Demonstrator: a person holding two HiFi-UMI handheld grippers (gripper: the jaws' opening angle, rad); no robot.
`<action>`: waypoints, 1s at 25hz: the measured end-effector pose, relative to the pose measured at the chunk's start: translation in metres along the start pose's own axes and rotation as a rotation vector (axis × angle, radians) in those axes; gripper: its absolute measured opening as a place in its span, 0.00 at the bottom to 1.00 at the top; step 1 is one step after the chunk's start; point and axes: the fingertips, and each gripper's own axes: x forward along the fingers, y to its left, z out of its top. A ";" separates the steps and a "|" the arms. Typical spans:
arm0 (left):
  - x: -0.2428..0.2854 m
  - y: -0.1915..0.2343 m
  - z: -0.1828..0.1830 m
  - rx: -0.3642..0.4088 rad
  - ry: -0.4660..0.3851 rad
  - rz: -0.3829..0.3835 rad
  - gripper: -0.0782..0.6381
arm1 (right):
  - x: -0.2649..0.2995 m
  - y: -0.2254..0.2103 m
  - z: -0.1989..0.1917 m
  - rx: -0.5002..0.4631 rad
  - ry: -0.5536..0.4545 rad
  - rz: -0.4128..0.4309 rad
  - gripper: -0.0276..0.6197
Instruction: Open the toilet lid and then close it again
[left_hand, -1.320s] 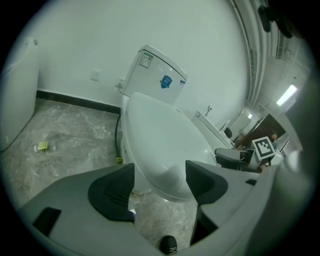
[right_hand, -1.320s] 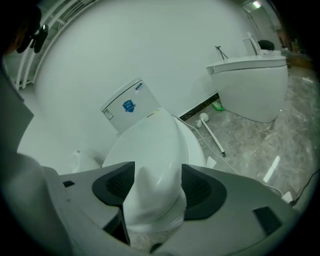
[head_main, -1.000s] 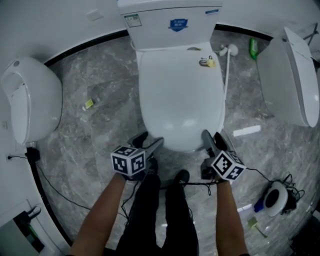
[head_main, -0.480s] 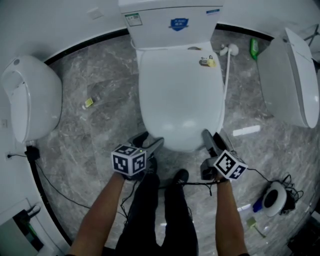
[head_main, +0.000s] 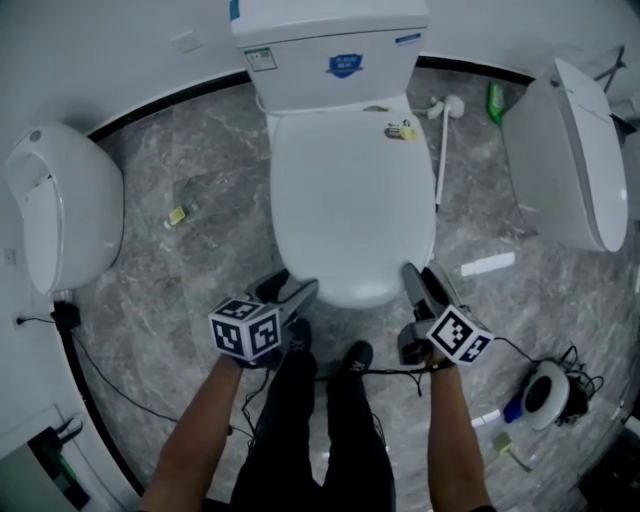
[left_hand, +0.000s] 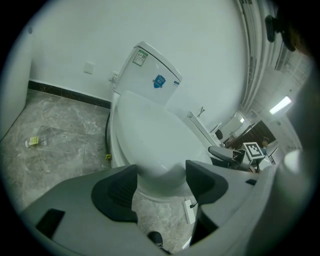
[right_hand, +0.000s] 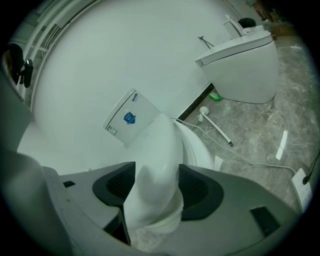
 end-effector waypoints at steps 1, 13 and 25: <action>-0.003 -0.003 0.003 -0.005 -0.007 -0.003 0.54 | -0.002 0.004 0.003 0.006 -0.006 0.008 0.48; -0.026 -0.006 0.034 -0.014 -0.092 -0.010 0.54 | -0.018 0.024 0.015 0.078 -0.032 0.024 0.45; -0.037 0.012 0.042 0.059 -0.129 0.024 0.50 | -0.013 0.026 -0.001 0.135 -0.010 0.023 0.44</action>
